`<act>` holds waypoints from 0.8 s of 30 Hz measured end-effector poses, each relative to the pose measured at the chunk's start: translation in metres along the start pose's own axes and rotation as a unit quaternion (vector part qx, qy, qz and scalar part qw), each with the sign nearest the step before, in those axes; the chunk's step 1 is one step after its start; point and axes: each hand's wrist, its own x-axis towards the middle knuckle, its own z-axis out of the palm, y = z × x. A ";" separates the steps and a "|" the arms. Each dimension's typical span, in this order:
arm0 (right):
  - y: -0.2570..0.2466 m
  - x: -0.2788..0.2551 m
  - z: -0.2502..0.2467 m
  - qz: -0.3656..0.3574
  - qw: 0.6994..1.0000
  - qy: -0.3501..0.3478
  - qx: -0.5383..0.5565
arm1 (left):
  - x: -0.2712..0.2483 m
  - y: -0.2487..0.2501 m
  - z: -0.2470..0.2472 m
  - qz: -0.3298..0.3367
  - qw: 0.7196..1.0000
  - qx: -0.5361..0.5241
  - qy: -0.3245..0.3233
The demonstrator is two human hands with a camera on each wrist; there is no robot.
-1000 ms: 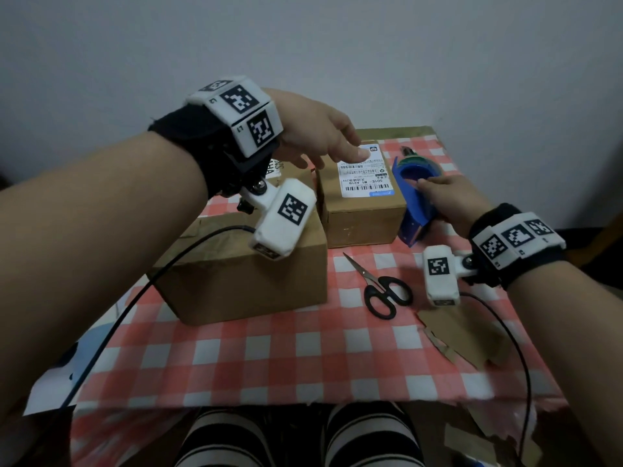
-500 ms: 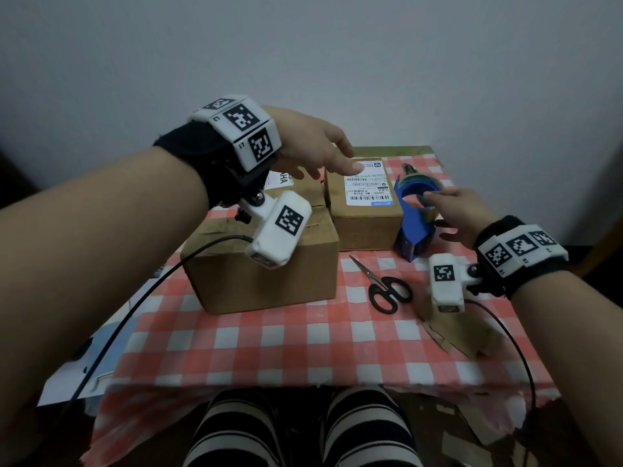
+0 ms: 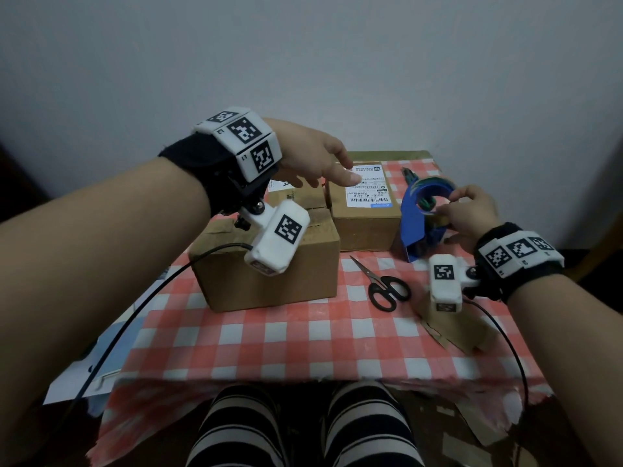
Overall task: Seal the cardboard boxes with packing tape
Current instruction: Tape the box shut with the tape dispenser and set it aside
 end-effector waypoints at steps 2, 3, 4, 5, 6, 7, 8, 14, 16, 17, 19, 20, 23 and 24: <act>0.001 0.001 0.001 -0.003 1.000 0.018 -0.005 | 0.000 0.000 0.000 0.000 1.000 0.000 -0.003; -0.003 -0.006 0.001 -0.004 1.000 0.026 -0.008 | -0.001 0.000 0.000 0.000 1.000 0.000 -0.004; -0.005 -0.009 0.001 -0.003 1.000 0.030 -0.008 | -0.001 0.000 0.000 -0.001 1.000 0.000 -0.005; -0.006 -0.013 0.001 -0.002 1.000 0.029 -0.009 | -0.002 -0.001 0.000 -0.001 1.000 0.001 -0.005; -0.007 -0.014 0.001 -0.006 1.000 0.024 -0.002 | -0.002 -0.001 0.000 -0.002 1.000 0.002 -0.005; -0.008 -0.017 0.001 -0.013 1.000 0.012 0.006 | -0.003 -0.002 0.001 -0.003 1.000 0.003 -0.004; -0.009 -0.018 0.002 -0.021 1.000 0.004 0.013 | -0.004 -0.002 0.001 -0.004 1.000 0.003 -0.002; -0.019 -0.027 -0.002 -0.057 0.997 0.016 0.045 | -0.011 -0.007 0.000 -0.009 1.000 -0.011 0.015; -0.021 -0.030 -0.003 -0.072 0.996 0.024 0.045 | -0.013 -0.009 0.000 -0.015 1.000 -0.017 0.017; -0.023 -0.032 -0.002 -0.078 0.996 0.027 0.040 | -0.014 -0.010 0.001 -0.018 1.000 -0.018 0.016; -0.027 -0.039 -0.001 -0.090 0.995 0.040 0.031 | -0.018 -0.011 0.003 -0.029 0.999 -0.013 0.015; -0.028 -0.042 0.000 -0.095 0.994 0.046 0.027 | -0.020 -0.012 0.004 -0.035 0.999 -0.002 0.014; -0.032 -0.048 0.001 -0.108 0.992 0.058 0.015 | -0.023 -0.016 0.009 -0.055 0.997 0.048 0.014; -0.033 -0.049 0.002 -0.112 0.992 0.061 0.012 | -0.022 -0.019 0.010 -0.063 0.996 0.066 0.019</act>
